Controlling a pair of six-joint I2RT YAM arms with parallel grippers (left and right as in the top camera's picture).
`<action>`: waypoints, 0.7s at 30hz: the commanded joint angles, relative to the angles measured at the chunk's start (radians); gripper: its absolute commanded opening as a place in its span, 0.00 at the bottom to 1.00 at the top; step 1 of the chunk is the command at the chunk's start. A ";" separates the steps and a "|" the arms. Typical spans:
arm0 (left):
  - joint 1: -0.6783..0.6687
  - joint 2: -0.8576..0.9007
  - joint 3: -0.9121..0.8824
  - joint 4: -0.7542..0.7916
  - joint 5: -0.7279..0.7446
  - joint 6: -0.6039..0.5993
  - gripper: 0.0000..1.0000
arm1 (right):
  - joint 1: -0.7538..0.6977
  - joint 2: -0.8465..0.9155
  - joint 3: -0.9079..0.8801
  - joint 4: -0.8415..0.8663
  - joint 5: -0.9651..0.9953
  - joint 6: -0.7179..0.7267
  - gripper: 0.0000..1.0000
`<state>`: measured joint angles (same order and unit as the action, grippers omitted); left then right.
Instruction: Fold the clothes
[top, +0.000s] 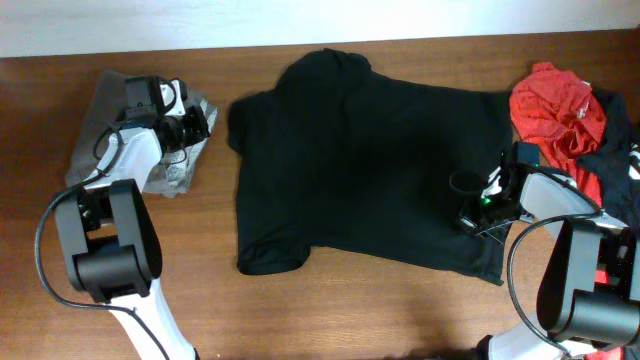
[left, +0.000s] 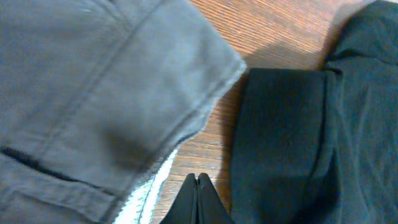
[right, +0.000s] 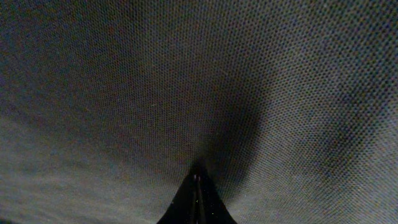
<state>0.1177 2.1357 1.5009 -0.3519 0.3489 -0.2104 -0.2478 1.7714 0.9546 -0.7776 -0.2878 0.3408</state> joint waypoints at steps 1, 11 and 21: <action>-0.014 -0.023 0.016 -0.020 0.052 0.025 0.16 | -0.001 0.038 -0.048 -0.015 0.147 0.016 0.04; -0.143 -0.011 0.016 -0.006 -0.030 0.103 0.60 | -0.001 0.038 -0.048 -0.016 0.146 0.016 0.04; -0.170 0.042 0.016 -0.018 -0.099 0.099 0.11 | -0.001 0.038 -0.048 -0.027 0.146 0.016 0.04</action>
<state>-0.0620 2.1384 1.5017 -0.3592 0.2783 -0.1188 -0.2478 1.7706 0.9546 -0.7837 -0.2840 0.3412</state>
